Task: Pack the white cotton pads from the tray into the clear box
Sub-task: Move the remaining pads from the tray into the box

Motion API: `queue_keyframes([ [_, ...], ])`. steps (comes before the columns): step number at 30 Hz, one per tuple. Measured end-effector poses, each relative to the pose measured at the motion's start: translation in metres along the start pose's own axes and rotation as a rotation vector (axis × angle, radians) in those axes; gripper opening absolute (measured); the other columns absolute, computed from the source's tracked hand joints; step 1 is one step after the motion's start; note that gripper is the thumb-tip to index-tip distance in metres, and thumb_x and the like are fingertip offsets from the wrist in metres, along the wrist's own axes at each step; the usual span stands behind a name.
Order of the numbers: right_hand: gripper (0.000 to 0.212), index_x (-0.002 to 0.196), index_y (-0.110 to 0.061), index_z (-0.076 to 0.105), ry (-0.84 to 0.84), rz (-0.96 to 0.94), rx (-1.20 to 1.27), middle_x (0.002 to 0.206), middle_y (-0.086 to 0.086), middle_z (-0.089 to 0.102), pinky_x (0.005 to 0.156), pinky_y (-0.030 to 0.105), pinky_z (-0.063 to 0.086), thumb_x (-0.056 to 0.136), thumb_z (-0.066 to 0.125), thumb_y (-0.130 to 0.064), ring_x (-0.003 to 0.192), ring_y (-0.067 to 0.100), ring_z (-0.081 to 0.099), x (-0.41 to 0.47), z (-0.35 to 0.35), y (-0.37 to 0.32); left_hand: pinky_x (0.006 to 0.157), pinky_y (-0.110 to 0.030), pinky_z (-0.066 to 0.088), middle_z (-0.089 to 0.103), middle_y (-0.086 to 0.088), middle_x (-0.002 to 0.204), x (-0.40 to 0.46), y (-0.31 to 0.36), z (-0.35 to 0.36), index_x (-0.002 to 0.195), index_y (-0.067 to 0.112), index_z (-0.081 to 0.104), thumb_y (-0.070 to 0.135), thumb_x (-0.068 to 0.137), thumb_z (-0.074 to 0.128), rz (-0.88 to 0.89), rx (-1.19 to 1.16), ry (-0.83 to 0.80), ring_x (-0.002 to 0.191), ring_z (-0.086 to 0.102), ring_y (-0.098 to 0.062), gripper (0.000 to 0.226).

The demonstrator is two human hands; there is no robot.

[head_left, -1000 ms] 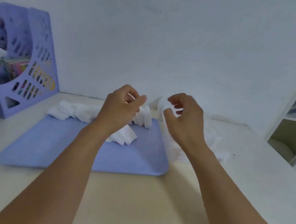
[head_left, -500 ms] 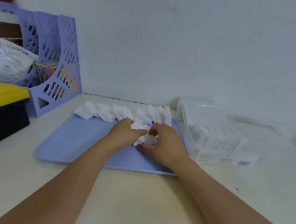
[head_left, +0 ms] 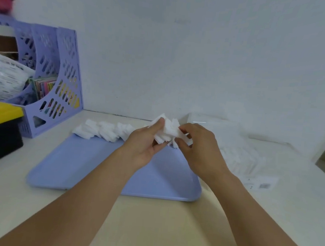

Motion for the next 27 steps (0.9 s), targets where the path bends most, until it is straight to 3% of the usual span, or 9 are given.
queue_keyframes([
  [7,0.007,0.091,-0.011,0.067,0.087,0.057,0.035,0.081,0.000,0.067,0.069,0.038,0.051,0.092,0.064,-0.016,0.075,0.020,0.061,0.001,-0.006,0.002,0.082,-0.032,0.061,0.071,-0.017,0.121,0.009,-0.021,0.002,0.121,0.000,0.065,0.000,0.094,0.063,0.003,0.028,-0.086,0.103,0.071,-0.023,0.027],
  [9,0.009,0.084,-0.007,0.066,0.181,0.316,0.452,0.082,0.002,0.069,0.068,0.035,0.055,0.092,0.065,-0.011,0.073,0.019,0.065,0.006,-0.023,0.007,0.081,-0.034,0.061,0.070,-0.017,0.121,0.011,-0.020,-0.006,0.122,0.003,0.065,0.003,0.091,0.069,0.027,0.222,-0.049,0.100,0.069,-0.024,0.031],
  [12,0.008,0.086,-0.007,0.064,0.072,0.670,1.245,0.081,0.009,0.061,0.062,0.028,0.055,0.093,0.063,-0.005,0.069,0.020,0.061,0.006,-0.041,0.009,0.070,-0.032,0.055,0.072,-0.014,0.114,0.016,-0.018,-0.023,0.117,0.011,0.066,0.014,0.082,0.082,0.033,0.724,-0.041,0.090,0.068,-0.022,0.038],
  [16,0.005,0.086,-0.006,0.064,-0.069,0.768,1.422,0.082,0.011,0.062,0.053,0.022,0.050,0.091,0.063,-0.005,0.068,0.022,0.059,0.003,-0.048,0.008,0.049,-0.024,0.051,0.067,-0.011,0.106,0.017,-0.015,-0.029,0.109,0.011,0.063,0.015,0.069,0.093,0.031,0.957,-0.037,0.079,0.067,-0.019,0.050],
  [18,0.003,0.089,-0.004,0.062,-0.129,0.762,1.392,0.081,0.012,0.062,0.054,0.022,0.050,0.091,0.060,-0.004,0.066,0.021,0.059,0.002,-0.047,0.008,0.054,-0.022,0.049,0.062,-0.004,0.105,0.016,-0.015,-0.024,0.113,0.014,0.059,0.027,0.071,0.091,0.158,1.221,-0.020,0.083,0.062,-0.015,0.055],
  [20,0.003,0.093,-0.003,0.062,-0.170,0.752,1.336,0.080,0.012,0.063,0.055,0.023,0.051,0.091,0.059,-0.002,0.066,0.021,0.060,0.001,-0.045,0.008,0.068,-0.023,0.044,0.059,0.003,0.104,0.013,-0.008,-0.017,0.112,0.018,0.059,0.041,0.078,0.083,0.497,1.460,0.112,0.088,0.057,-0.014,0.047],
  [22,0.007,0.097,-0.002,0.063,-0.199,0.744,1.294,0.083,0.012,0.064,0.058,0.024,0.054,0.092,0.059,-0.001,0.068,0.022,0.062,0.001,-0.043,0.010,0.076,-0.025,0.043,0.065,0.006,0.101,-0.001,0.003,-0.002,0.101,0.021,0.064,0.043,0.090,0.070,0.691,1.206,0.148,0.091,0.062,-0.012,0.025],
  [25,0.025,0.119,-0.003,0.063,-0.268,0.665,1.214,0.096,0.014,0.070,0.068,0.029,0.060,0.095,0.057,0.002,0.076,0.024,0.070,0.001,-0.040,0.010,0.073,-0.036,0.059,0.076,-0.006,0.096,-0.020,0.001,0.022,0.102,0.014,0.071,0.049,0.088,0.064,0.271,0.427,-0.120,0.089,0.074,-0.022,0.039],
  [27,0.033,0.127,-0.010,0.062,-0.301,0.596,1.144,0.105,0.015,0.073,0.076,0.032,0.063,0.097,0.058,0.003,0.086,0.029,0.073,-0.001,-0.039,0.009,0.069,-0.034,0.062,0.077,-0.014,0.100,-0.026,-0.007,0.027,0.108,0.008,0.071,0.036,0.091,0.066,0.187,0.387,-0.205,0.086,0.075,-0.026,0.033],
])
Point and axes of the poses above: each hand's wrist, its own x-axis towards the middle knuckle, its own z-axis out of the palm, y = z × x, the point moved 2 cm from there along x, towards the middle knuckle
